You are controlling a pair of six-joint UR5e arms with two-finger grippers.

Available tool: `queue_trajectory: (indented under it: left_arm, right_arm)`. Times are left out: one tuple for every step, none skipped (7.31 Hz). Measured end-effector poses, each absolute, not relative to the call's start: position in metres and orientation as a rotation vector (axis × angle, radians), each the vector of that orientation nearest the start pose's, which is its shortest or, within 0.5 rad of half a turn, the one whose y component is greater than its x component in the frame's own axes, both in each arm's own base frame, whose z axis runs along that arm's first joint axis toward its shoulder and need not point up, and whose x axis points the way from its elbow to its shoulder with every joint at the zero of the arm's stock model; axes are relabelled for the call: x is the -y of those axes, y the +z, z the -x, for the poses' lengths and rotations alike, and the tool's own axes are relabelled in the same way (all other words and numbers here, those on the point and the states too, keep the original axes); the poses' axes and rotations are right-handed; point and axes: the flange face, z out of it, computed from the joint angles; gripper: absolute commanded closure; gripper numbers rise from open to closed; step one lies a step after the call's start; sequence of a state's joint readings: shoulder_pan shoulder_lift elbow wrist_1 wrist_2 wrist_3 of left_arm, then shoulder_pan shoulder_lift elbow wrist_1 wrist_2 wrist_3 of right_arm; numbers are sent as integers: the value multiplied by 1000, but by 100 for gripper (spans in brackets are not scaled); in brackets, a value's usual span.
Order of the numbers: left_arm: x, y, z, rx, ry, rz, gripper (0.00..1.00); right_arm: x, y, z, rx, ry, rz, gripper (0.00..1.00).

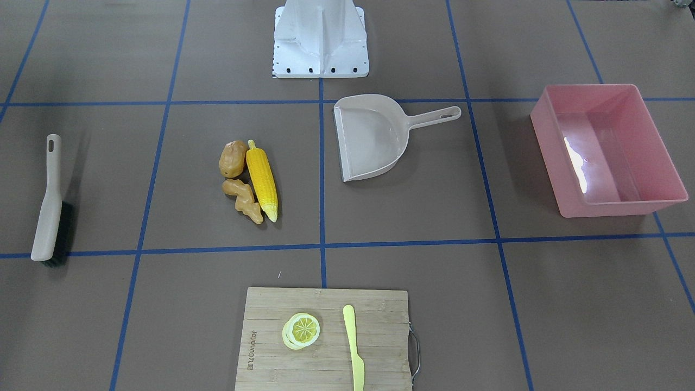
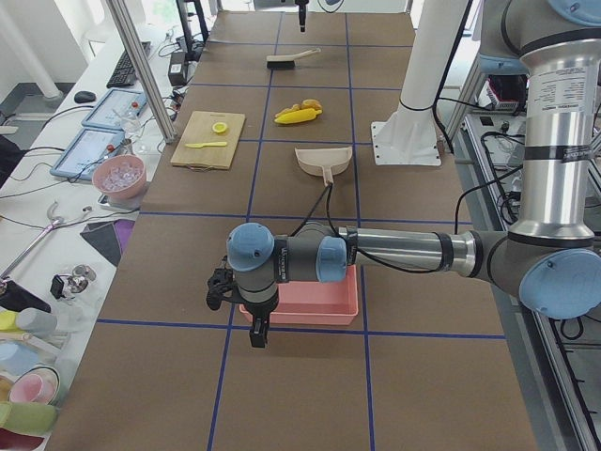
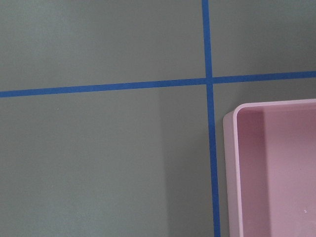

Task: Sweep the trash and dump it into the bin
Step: 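Reach the right gripper to the white brush handle and grasp it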

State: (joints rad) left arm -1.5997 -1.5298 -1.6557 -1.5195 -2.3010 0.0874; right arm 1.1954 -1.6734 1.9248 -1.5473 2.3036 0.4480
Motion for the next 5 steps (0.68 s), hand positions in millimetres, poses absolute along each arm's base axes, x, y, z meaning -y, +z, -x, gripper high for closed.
queue_trajectory:
  left_arm:
    - [472,645,80,-729,55,-36,2]
    - [474,643,80,-729,57,-38,2]
    - [477,639,80,-729,59,-43,2]
    - [478,638,79,-729,60,-45,2]
    - [479,637,79,-729,60,-46,2]
  right_arm:
    - [441,534,124,763,-55,73,0]
    - [437,539,140,748,-75,93,0]
    - [436,547,153,734,-90,115,0]
    - [438,555,163,724,-101,131,0]
    - [443,561,174,718,-111,145,0]
